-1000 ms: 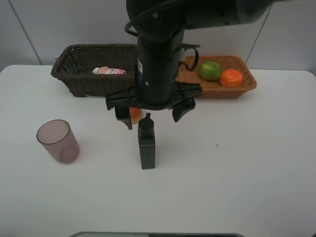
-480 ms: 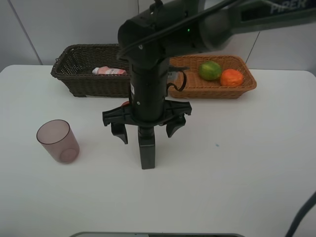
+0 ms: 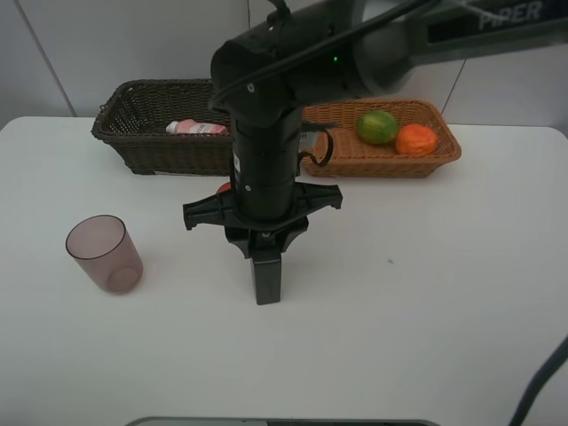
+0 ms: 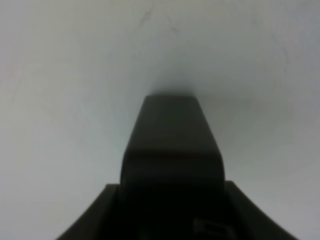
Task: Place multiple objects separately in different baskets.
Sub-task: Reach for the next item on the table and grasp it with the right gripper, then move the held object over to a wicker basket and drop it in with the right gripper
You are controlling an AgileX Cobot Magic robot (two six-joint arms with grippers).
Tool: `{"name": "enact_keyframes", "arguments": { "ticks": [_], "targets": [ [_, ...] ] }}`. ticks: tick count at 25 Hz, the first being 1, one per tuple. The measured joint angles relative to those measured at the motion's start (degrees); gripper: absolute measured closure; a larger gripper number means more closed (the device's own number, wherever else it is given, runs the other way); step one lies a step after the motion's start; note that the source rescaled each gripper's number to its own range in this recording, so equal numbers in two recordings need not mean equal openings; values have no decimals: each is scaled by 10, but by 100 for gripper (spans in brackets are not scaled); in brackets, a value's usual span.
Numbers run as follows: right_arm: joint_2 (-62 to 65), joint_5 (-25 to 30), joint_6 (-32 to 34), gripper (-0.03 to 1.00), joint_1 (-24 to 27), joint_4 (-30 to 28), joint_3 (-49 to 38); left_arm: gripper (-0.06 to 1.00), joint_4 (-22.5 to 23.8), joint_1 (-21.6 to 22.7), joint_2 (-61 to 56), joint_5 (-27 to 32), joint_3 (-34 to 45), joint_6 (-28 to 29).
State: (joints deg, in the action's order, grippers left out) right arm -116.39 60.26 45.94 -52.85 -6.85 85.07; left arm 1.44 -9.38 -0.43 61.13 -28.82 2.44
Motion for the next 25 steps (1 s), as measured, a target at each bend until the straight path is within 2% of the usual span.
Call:
{"name": "enact_keyframes", "arguments": {
  "ticks": [6,9,15,18,25],
  "targets": [
    [0,-1,-2,85,0,-1,1,-6,0,0,0,0,0,0],
    [-6,18,-3,85,0,-4,24,-6,0,0,0,0,0,0],
    [-8,92,-64,85,0,-28,134,-6,0,0,0,0,0,0],
    [-8,95,-110,85,4,-30,197,-6,0,0,0,0,0,0],
    [-14,99,-154,85,48,-28,316,-6,0,0,0,0,0,0]
  ]
}}
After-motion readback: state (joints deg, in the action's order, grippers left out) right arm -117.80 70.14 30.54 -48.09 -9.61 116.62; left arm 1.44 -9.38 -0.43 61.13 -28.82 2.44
